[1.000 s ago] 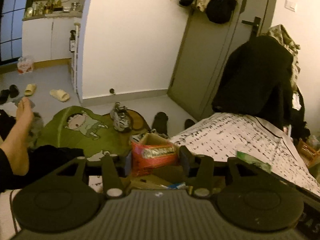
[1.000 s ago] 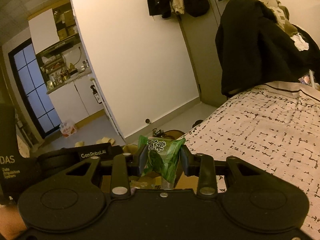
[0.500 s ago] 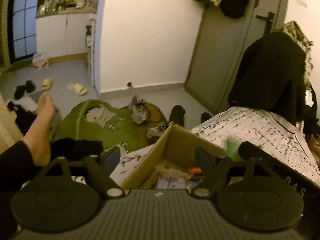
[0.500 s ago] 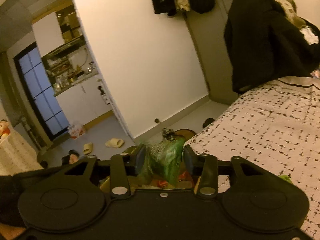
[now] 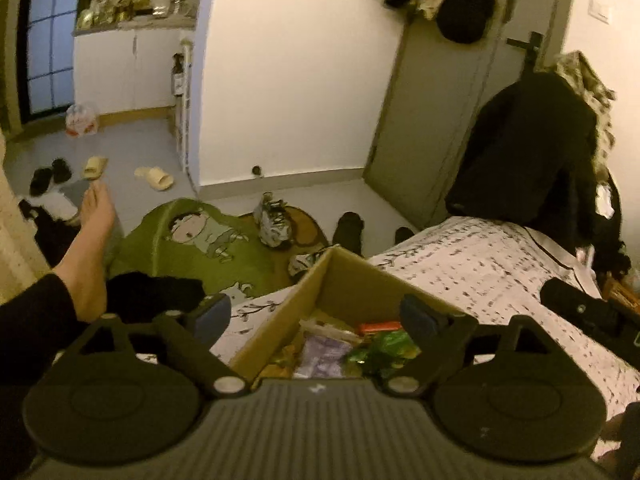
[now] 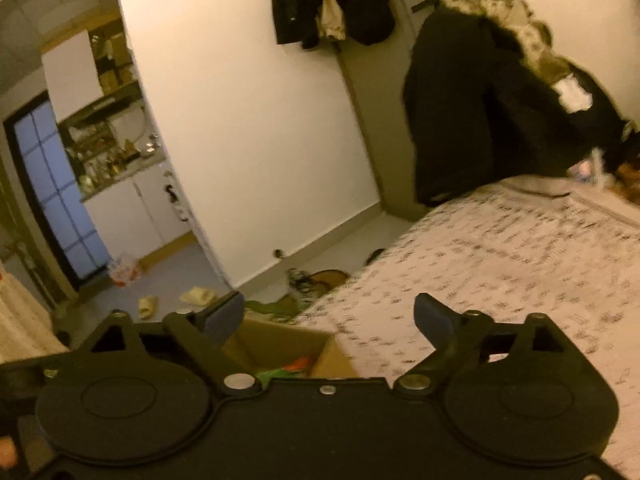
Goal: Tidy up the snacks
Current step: 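Withdraw both tools from the box toward the last green packet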
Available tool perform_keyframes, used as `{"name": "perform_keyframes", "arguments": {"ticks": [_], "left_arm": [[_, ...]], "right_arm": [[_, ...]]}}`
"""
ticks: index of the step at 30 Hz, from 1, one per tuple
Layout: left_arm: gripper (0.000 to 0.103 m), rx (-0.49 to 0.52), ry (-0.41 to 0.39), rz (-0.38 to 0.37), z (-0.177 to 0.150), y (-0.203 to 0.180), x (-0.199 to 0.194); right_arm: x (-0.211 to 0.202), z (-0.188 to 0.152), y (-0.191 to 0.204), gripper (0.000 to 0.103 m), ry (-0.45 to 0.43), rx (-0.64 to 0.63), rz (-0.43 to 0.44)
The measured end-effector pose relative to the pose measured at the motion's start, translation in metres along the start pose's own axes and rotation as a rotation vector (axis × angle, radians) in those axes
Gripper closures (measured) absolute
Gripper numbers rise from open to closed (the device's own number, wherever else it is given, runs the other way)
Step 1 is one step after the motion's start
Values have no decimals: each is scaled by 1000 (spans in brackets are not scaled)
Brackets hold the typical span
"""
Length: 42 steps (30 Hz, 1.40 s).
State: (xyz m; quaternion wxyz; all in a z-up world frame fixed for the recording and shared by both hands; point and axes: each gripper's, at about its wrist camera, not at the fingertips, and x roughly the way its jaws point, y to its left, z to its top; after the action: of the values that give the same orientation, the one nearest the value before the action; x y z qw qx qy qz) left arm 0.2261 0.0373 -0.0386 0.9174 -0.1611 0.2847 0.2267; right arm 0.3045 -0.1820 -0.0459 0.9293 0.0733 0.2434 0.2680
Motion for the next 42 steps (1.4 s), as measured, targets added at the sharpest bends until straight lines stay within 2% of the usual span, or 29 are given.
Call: {"name": "perform_keyframes", "arguments": {"ticks": [7,9,13,22,34,37,42], "left_arm": [[12,40,-4,-51,-5,-31,-15],[12,53,0,-50,-7,-41,-17],[12,34,0,-55,-10,-52,-20],[12,79,-11,-60,-19,-83,-23],[13,53,21,-175,-43,-114,-20],[14,50,12,-188,-47,-121,-16],[18,35,31,-220,-57,-134,1]], "right_arm": [[-15,7,-35,7,27,64,-88],[-19,10,-41,2,26,66,-105],[-25,14,-52,0,24,81,-106],[-36,21,-72,0,30,106,-117],[-36,20,-99,0,52,153,-158],[-35,18,-103,1,49,162,-159],[-20,10,-124,19,86,239,-152]]}}
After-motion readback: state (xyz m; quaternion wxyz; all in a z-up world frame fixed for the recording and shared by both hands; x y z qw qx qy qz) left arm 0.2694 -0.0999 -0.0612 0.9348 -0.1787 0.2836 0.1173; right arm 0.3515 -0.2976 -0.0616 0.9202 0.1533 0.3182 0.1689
